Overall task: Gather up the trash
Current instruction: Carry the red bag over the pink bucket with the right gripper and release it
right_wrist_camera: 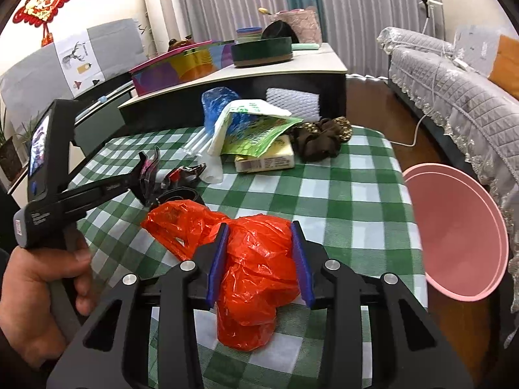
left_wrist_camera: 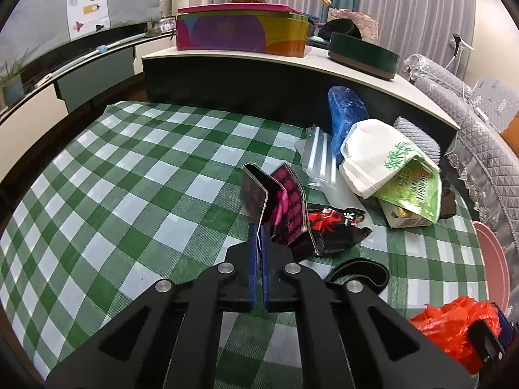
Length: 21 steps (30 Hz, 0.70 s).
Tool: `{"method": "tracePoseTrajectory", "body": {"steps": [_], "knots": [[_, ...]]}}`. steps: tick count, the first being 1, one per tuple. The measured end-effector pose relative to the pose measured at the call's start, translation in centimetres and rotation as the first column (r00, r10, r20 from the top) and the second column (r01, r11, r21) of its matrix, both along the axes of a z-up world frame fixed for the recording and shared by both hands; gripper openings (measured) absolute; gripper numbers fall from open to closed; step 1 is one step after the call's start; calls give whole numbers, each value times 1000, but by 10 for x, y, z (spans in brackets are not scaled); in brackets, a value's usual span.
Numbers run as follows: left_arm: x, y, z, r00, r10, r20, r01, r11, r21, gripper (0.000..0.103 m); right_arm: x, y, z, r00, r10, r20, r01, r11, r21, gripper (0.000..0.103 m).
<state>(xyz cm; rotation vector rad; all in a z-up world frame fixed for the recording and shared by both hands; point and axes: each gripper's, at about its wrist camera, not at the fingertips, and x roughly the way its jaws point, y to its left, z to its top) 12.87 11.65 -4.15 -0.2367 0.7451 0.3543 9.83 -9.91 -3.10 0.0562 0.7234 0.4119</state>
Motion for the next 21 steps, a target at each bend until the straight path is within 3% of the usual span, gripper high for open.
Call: {"method": "tracePoseTrajectory", "body": {"steps": [21], "knots": [[-51,-39,33,988,-127,88,129,991,-22,2,-26,-51,34,980,-161,116,165,986,-25,38]]}}
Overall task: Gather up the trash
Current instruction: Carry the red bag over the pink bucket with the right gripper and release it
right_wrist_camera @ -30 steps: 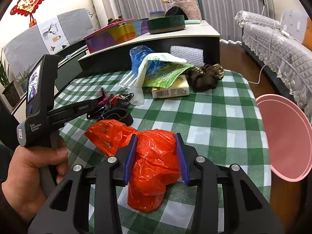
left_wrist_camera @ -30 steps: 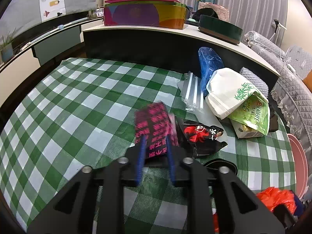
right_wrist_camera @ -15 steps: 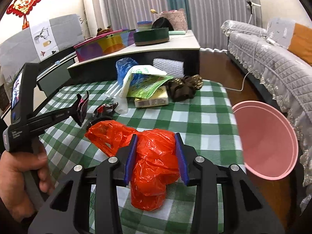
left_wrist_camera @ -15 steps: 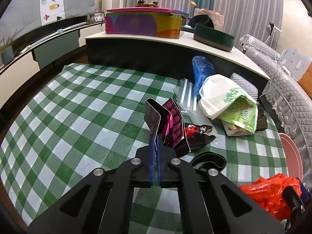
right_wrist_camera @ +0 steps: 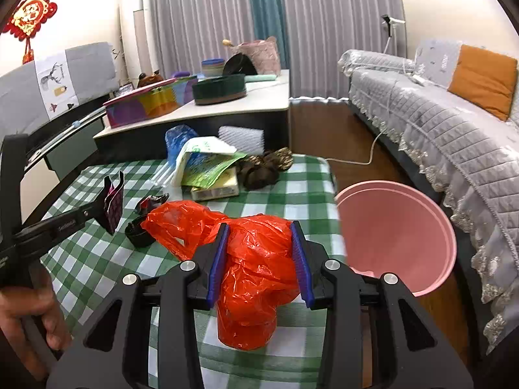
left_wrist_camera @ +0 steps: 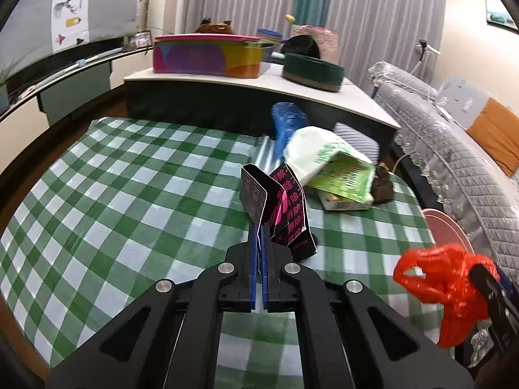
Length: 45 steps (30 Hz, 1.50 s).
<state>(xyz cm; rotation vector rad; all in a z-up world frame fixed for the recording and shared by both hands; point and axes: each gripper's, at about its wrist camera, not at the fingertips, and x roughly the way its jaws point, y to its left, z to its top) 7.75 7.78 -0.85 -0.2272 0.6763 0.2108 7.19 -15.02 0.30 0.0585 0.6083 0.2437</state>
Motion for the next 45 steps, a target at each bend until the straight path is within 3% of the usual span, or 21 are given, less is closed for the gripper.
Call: {"method": "tracePoseTrajectory", "body": {"steps": [14,30,45], "knots": [[-16,-46,23,989,-139,59,139,990,4,2,-6,-57,51,988,-131,81,131,991,6,38],[-8,-107,36,958,-277,73,276,961,20,2,30,-137,91,966,-213,146,214,977,9,38],[33,-166,37,929,-364,66,365,931,3,2,72,-200,64,940,-324,107,319,946,66,38]]}}
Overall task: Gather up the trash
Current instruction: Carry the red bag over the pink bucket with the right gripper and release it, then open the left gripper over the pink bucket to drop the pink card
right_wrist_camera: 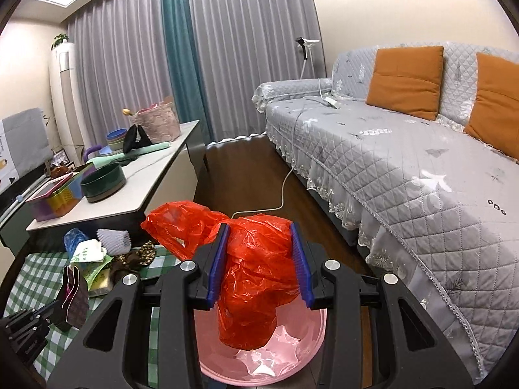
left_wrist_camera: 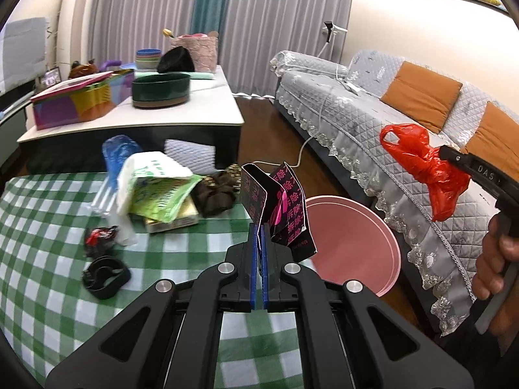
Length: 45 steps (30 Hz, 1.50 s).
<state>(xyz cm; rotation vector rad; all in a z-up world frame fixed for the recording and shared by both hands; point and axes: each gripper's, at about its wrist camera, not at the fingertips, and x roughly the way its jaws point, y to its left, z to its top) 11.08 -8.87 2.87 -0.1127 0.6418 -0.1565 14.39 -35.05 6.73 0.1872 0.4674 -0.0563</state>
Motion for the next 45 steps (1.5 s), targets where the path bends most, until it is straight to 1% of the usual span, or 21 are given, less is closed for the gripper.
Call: {"method": "tracePoseTrajectory", "body": {"steps": [6,12,18,26,31,32,33,34,36,37,39,45], "knots": [[18,-26,-3,999,-43,-15,43,999,-10,2,18,-11,-14,1000,-11,-25,12,999,32,38],[36,-55,-13,995,-91,-47,90,996,-24,2,35,-17,-28,998,-29,-59,33,998,58,38],[50,-78,-25,987,-138,-84,134,990,-46,2,43,-21,-37,996,-29,-79,34,997,63,38],[69,-101,-41,976,-183,-122,178,983,-50,2,49,-28,-46,994,-29,-102,37,997,74,39],[76,-107,-45,971,-201,-133,195,979,-52,2,51,-27,-49,994,-19,-107,27,997,74,39],[77,-108,-45,969,-207,-135,202,978,-55,2,52,-27,-49,994,-15,-109,24,997,76,40],[78,-109,-46,965,-222,-142,214,975,-64,2,53,-27,-50,994,-7,-112,16,997,81,44],[80,-109,-48,962,-227,-151,219,973,-68,3,54,-27,-51,993,-3,-116,13,996,85,44],[84,-109,-51,956,-235,-174,224,971,-83,7,55,-27,-52,993,1,-121,10,996,88,46],[84,-108,-52,955,-236,-178,223,971,-89,10,55,-28,-52,993,-1,-122,12,996,86,50],[81,-104,-52,956,-231,-178,218,972,-91,14,55,-29,-53,992,-9,-126,20,996,88,57],[68,-91,-50,960,-218,-176,205,975,-90,14,56,-25,-55,991,10,-136,2,996,86,57]]}}
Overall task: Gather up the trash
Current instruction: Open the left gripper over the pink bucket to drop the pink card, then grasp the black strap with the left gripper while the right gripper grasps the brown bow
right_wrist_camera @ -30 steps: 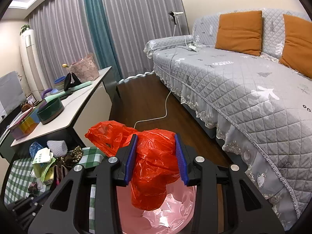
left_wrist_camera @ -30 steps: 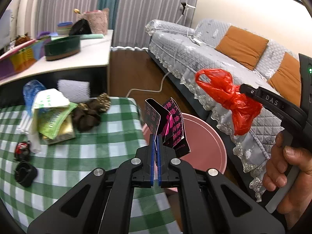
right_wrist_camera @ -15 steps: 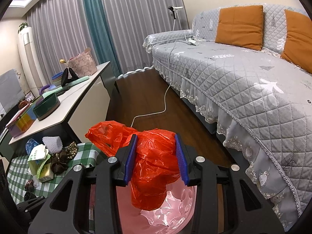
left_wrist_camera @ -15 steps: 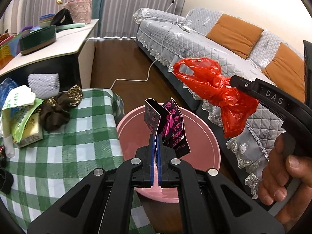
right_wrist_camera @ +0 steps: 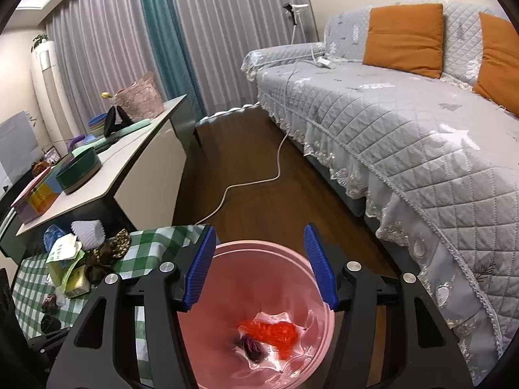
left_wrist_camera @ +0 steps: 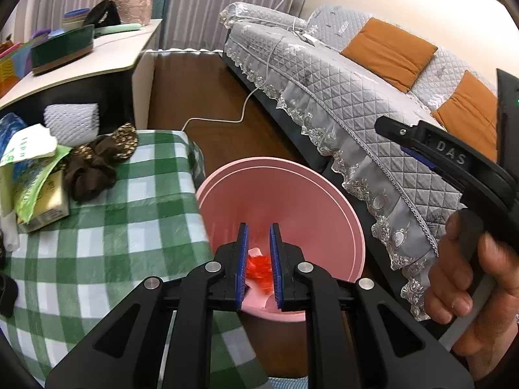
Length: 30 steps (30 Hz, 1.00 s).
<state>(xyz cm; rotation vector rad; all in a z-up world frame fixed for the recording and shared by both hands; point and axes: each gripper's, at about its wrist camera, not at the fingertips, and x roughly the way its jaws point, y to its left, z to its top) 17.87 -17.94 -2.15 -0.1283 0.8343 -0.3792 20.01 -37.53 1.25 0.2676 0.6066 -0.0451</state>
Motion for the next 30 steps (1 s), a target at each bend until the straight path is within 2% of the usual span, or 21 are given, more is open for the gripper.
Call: {"method": "tracePoseTrajectory", "body": {"steps": [8,22,26,30], "knots": [[-24,31,18,999,38,36,-38,999,2,14,-13,28,11,996,72,46,-70,996,-54,56],[-68,109,46,987,128,96,-128,992,-11,14,-40,76,24,978,188,89,-186,982,-35,26],[-76,133,46,984,147,99,-148,989,3,14,-42,96,23,969,230,91,-225,973,-59,22],[-80,167,42,972,217,93,-216,976,-26,14,-38,114,19,960,271,76,-268,962,-46,21]]}}
